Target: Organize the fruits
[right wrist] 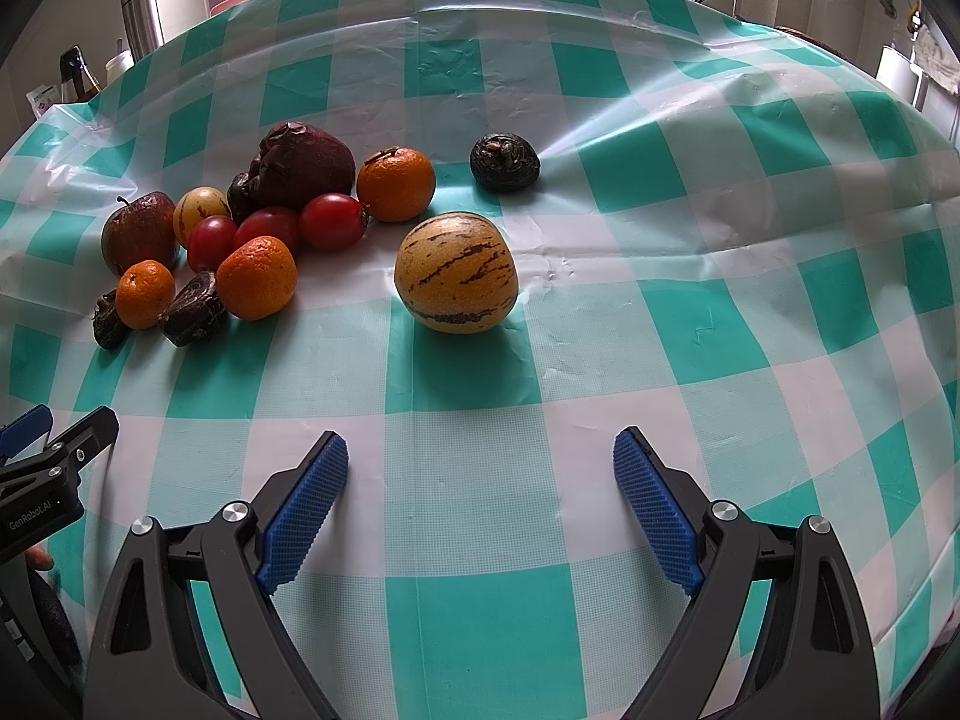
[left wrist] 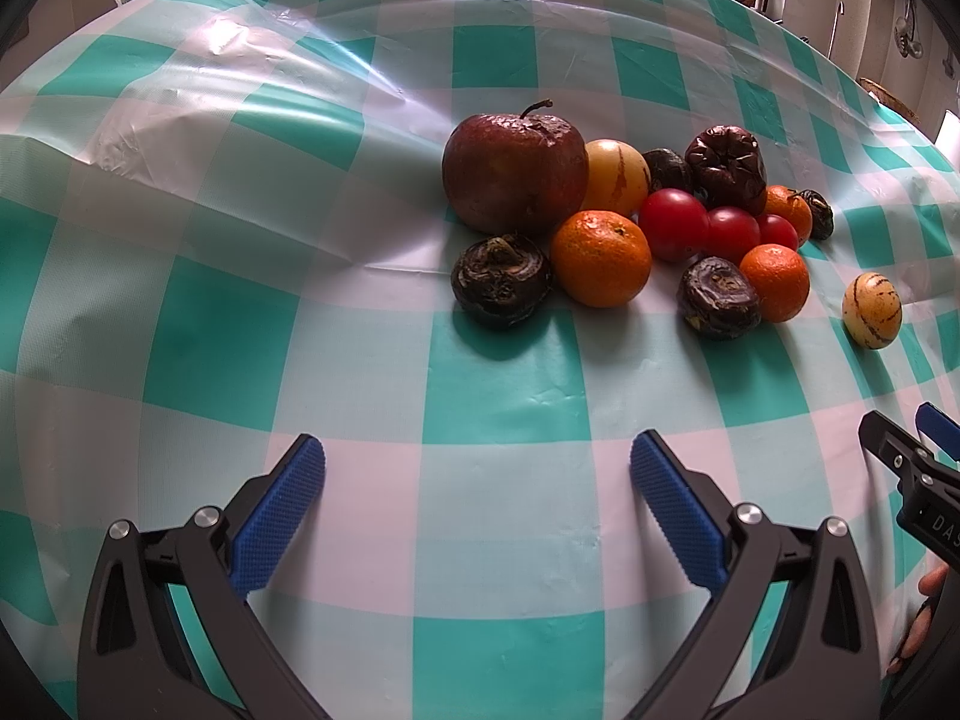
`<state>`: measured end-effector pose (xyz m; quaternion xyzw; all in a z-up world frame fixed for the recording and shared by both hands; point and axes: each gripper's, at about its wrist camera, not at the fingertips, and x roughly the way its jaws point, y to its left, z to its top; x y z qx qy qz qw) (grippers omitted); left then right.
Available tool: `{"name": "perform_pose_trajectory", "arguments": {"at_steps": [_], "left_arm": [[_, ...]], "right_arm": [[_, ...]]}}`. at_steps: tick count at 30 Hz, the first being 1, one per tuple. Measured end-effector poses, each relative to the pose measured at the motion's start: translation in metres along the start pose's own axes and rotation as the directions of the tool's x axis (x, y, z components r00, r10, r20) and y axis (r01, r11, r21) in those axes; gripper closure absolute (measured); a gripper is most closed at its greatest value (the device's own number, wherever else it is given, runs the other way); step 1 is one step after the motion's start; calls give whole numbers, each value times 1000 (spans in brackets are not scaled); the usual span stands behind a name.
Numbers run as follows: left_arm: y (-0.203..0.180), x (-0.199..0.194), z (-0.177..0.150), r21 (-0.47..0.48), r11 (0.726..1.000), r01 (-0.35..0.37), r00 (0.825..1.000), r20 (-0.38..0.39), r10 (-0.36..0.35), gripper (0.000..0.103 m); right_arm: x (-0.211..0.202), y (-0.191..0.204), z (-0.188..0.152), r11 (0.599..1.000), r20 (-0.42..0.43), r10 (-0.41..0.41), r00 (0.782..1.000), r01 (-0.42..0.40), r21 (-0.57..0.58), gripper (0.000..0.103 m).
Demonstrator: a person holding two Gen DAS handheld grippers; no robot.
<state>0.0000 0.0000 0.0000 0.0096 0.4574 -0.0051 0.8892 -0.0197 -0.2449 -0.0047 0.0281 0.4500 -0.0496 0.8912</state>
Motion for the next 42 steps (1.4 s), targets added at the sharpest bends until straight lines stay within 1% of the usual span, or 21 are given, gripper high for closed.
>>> {"name": "perform_pose_trajectory", "arguments": {"at_steps": [20, 26, 29, 35, 38, 40, 42], "left_arm": [[0, 0, 0, 0, 1000, 0, 1000, 0, 0, 1], [0, 0, 0, 0, 1000, 0, 1000, 0, 0, 1], [0, 0, 0, 0, 1000, 0, 1000, 0, 0, 1], [0, 0, 0, 1, 1000, 2, 1000, 0, -2, 1], [-1, -1, -1, 5, 1000, 1, 1000, 0, -1, 1], [0, -2, 0, 8, 1000, 4, 1000, -4, -4, 1], [0, -2, -1, 12, 1000, 8, 1000, -5, -8, 1]], "right_arm": [[-1, 2, -1, 1000, 0, 2, 1000, -2, -2, 16], [-1, 0, 3, 999, -39, 31, 999, -32, -41, 16], [2, 0, 5, 997, -43, 45, 998, -47, -60, 16], [10, -10, 17, 992, -49, 72, 996, -76, -98, 16], [16, -22, 27, 993, -48, 76, 996, -80, -82, 16], [21, -28, 35, 992, -49, 99, 994, -103, -78, 16], [27, -34, 43, 993, -51, 92, 994, -95, -74, 16]]}}
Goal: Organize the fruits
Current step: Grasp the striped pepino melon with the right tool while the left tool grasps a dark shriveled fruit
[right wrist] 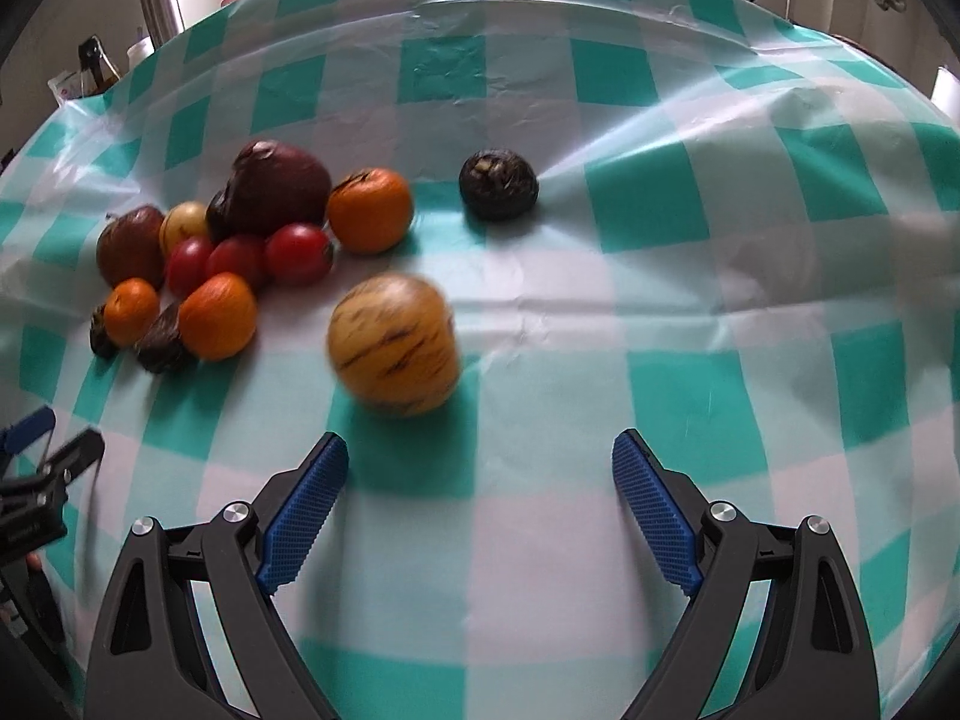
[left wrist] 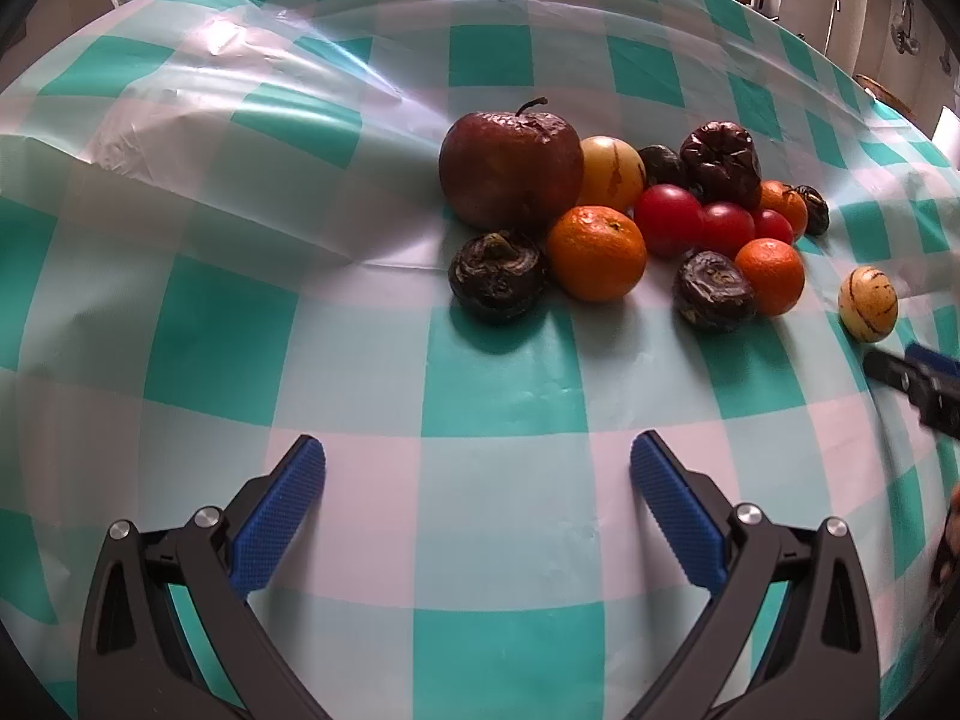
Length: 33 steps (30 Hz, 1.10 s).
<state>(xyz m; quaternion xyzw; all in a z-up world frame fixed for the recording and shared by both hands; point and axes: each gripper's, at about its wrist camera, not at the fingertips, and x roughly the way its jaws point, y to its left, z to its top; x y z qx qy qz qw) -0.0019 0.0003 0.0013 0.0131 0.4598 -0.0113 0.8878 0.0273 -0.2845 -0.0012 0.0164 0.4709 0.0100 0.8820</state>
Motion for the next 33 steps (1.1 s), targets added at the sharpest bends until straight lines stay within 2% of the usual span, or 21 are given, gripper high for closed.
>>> {"name": "perform_pose_trajectory", "arguments": {"at_steps": [3, 7, 10, 12, 15, 16, 18, 20, 24, 26, 33], "left_arm": [[-1, -2, -2, 9, 1000, 20, 1000, 4, -20, 1], [-6, -16, -7, 38, 999, 19, 997, 68, -22, 1], [-12, -18, -4, 28, 995, 94, 994, 61, -96, 1], [-22, -13, 0, 30, 991, 130, 991, 28, -131, 1], [-43, -9, 4, 63, 987, 146, 989, 16, -147, 16], [-49, -6, 6, 66, 986, 152, 988, 10, -153, 18], [-60, -1, 11, 71, 986, 153, 988, 6, -154, 19], [-69, 5, 19, 86, 985, 147, 989, 5, -148, 23], [-85, 17, 33, 116, 987, 109, 994, 18, -112, 38], [-90, 20, 37, 129, 987, 97, 995, 21, -101, 40], [-98, 32, 53, 149, 981, 121, 991, 34, -128, 56]], "right_arm": [[6, 4, 10, 1000, 4, 11, 1000, -11, -28, 16], [9, 18, 17, 996, 15, 35, 999, -33, -78, 16], [11, 27, 22, 994, 33, 37, 999, -34, -102, 17], [12, 32, 25, 993, 45, 43, 998, -38, -109, 27], [14, 32, 26, 994, 48, 36, 998, -31, -103, 42], [14, 32, 27, 995, 54, 39, 998, -34, -98, 43], [10, 30, 26, 996, 83, 51, 995, -44, -82, 54], [8, 30, 26, 996, 100, 53, 994, -46, -73, 57], [4, 24, 23, 997, 114, 57, 992, -51, -52, 60], [3, 23, 23, 997, 112, 60, 992, -54, -51, 60], [5, 25, 22, 997, 99, 55, 994, -50, -59, 60]]}}
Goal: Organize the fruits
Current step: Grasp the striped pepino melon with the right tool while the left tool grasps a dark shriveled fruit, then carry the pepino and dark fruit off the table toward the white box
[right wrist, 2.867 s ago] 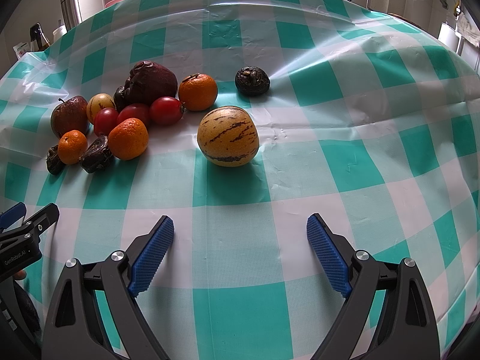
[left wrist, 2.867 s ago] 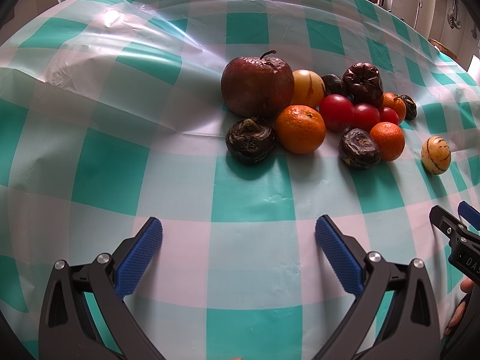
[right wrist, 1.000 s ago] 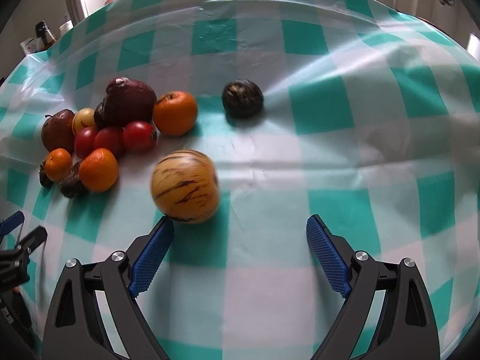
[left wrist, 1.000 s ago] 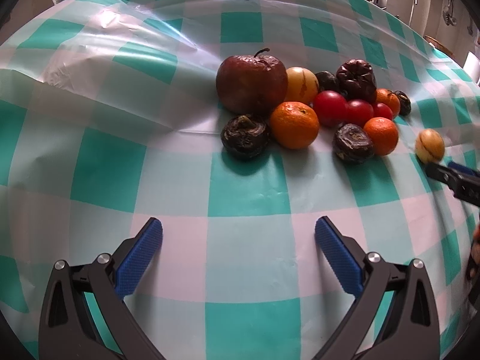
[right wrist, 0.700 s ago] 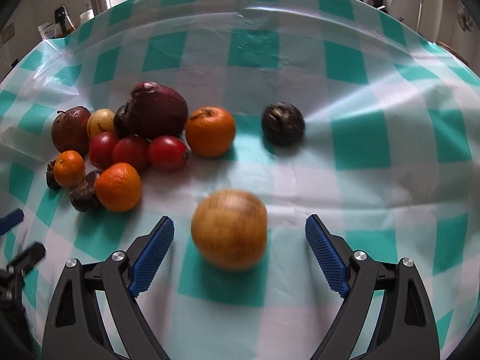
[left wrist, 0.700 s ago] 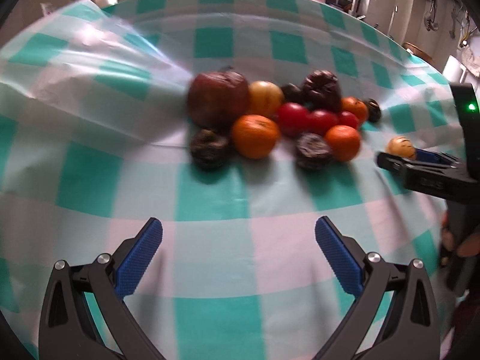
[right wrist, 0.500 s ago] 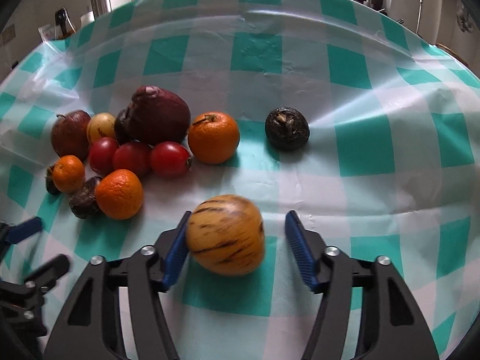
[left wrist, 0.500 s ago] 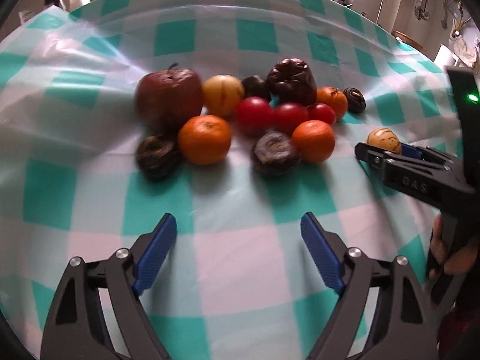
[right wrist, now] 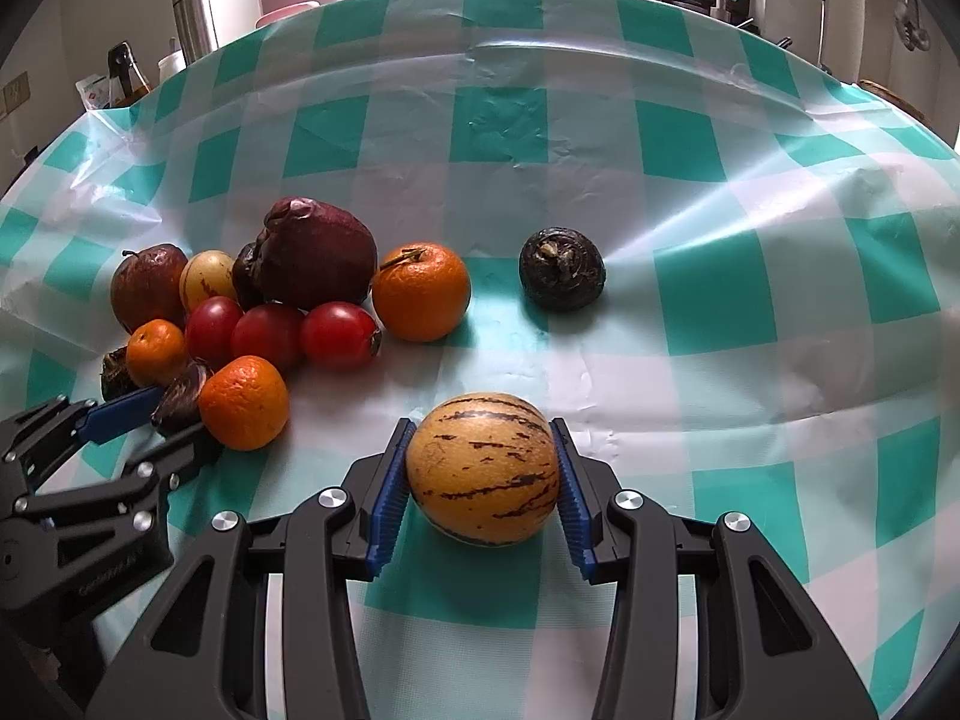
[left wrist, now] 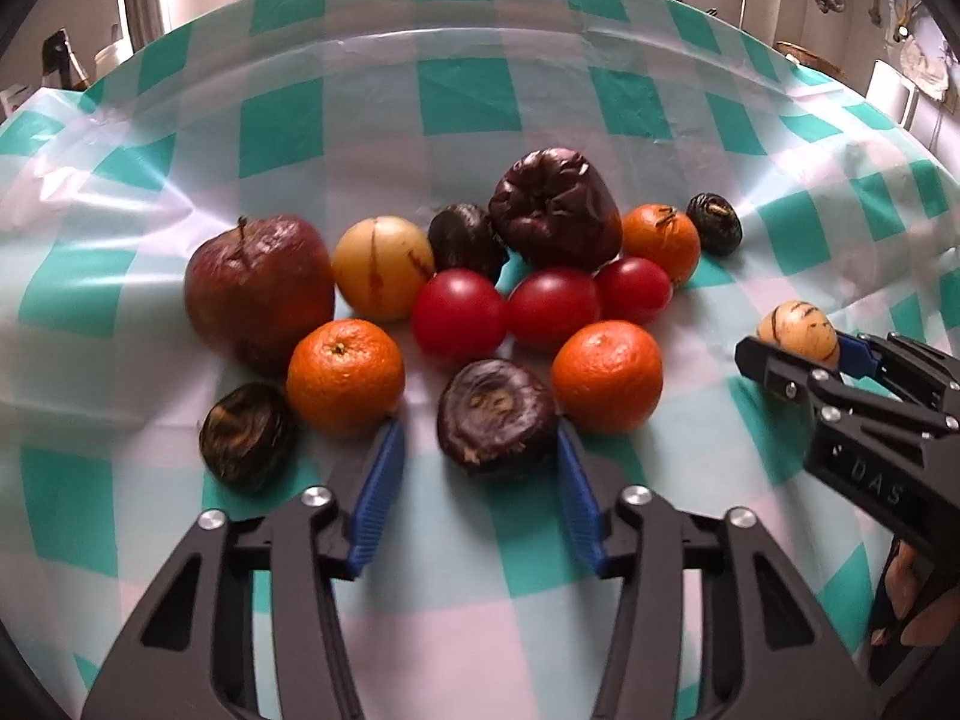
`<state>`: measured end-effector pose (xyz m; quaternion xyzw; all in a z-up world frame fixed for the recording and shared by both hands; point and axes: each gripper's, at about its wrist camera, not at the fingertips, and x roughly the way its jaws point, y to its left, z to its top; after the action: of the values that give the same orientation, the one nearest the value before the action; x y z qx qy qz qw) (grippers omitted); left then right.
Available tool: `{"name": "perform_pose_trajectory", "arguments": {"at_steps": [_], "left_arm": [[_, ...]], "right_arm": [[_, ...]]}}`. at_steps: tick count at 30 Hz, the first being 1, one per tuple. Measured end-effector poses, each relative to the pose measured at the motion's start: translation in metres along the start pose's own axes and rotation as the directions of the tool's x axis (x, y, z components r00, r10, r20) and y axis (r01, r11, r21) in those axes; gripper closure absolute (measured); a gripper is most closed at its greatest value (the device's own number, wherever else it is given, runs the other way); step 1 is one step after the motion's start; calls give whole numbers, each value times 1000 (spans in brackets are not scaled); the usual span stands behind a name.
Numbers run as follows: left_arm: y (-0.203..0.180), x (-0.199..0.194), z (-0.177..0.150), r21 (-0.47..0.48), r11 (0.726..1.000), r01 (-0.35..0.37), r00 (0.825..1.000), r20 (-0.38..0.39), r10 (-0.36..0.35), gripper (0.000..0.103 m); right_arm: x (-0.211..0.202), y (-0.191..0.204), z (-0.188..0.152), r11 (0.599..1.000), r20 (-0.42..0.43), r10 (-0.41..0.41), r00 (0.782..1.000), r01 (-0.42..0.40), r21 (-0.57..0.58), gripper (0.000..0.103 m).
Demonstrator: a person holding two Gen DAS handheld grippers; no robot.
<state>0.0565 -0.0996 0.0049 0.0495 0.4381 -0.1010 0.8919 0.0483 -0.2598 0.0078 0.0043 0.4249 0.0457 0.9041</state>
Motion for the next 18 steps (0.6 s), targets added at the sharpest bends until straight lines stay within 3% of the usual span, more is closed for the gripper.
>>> {"name": "perform_pose_trajectory", "arguments": {"at_steps": [3, 11, 18], "left_arm": [[3, 0, 1, -9, 999, 47, 999, 11, -47, 64], [4, -8, -3, -6, 991, 132, 990, 51, -132, 65], [9, -21, -16, -43, 991, 126, 990, 62, -123, 65]], "right_arm": [[0, 1, 0, 1000, -1, 0, 1000, 0, 1, 60], [0, 0, -1, 1000, 3, 4, 1000, -4, 10, 61], [-1, -5, -1, 1000, 6, 17, 1000, -17, 24, 61]]}}
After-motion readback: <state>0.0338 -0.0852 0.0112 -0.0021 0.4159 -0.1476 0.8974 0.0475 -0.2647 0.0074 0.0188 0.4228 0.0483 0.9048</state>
